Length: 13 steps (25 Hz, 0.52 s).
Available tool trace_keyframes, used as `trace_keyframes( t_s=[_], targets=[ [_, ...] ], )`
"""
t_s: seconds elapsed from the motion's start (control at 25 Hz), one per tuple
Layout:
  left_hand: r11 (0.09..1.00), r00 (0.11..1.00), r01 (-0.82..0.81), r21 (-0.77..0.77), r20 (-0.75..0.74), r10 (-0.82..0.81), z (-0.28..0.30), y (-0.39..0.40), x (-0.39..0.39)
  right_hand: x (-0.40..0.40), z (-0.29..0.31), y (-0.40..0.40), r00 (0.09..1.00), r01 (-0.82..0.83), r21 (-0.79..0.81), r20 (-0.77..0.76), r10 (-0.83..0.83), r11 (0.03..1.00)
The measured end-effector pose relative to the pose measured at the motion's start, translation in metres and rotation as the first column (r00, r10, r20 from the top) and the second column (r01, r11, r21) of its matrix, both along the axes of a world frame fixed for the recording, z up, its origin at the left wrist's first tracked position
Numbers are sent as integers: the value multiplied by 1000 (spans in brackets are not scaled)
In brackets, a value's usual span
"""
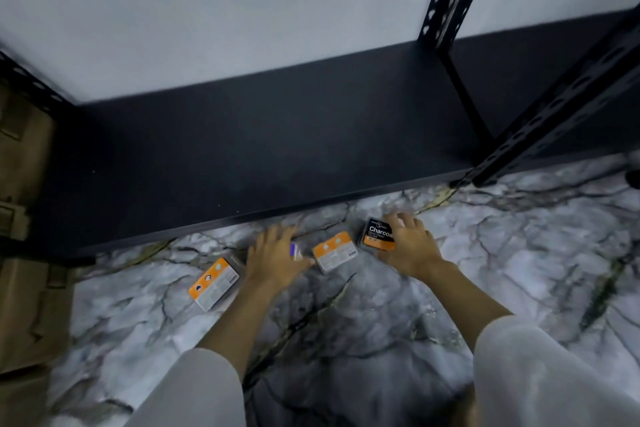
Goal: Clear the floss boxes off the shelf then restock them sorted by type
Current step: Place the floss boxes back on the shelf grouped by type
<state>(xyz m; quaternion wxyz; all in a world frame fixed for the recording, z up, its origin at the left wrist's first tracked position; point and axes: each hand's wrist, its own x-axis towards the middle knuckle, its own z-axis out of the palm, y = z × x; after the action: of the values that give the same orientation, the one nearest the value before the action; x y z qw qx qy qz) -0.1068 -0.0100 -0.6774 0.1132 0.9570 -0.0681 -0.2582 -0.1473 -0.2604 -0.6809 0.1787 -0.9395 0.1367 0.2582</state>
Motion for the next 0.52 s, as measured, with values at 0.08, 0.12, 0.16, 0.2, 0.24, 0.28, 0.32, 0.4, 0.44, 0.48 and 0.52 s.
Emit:
trace_keyframes(
  t_s=[0.08,0.12,0.16,0.2,0.24,0.28,0.32,0.4,0.44,0.48,0.52],
  targets=[
    [995,996,-91,30,-12,91,-10,13,-1,-1,-11,6,998,68,3,4,-68,998],
    [990,989,-143,22,-20,143,-13,15,-2,-1,-15,10,994,107,11,11,-107,994],
    [981,981,-191,9,-33,192,-16,15,-3,-1,-19,14,990,136,9,22,-136,991],
    [974,973,-228,0,-46,228,-20,13,-4,-1,-22,18,987,159,1,40,-159,987],
    [967,965,-255,2,-57,255,-24,11,-6,0,-25,21,982,177,0,60,-177,984],
    [962,960,-273,10,-57,273,-28,8,-8,1,-27,23,977,198,10,79,-198,980],
    [956,955,-294,14,-44,295,-32,6,-10,1,-29,24,972,217,27,89,-219,976],
    [932,932,-362,3,-14,362,-37,5,-12,2,-29,25,966,237,51,94,-241,970],
    [920,921,-391,-9,-8,391,-37,5,-12,1,-28,24,967,233,55,98,-237,971],
    [914,914,-405,-23,-6,405,-35,4,-12,1,-26,24,968,225,57,104,-230,973],
    [910,911,-412,-44,-7,412,-31,3,-12,0,-21,25,969,217,61,109,-223,974]
  ],
)
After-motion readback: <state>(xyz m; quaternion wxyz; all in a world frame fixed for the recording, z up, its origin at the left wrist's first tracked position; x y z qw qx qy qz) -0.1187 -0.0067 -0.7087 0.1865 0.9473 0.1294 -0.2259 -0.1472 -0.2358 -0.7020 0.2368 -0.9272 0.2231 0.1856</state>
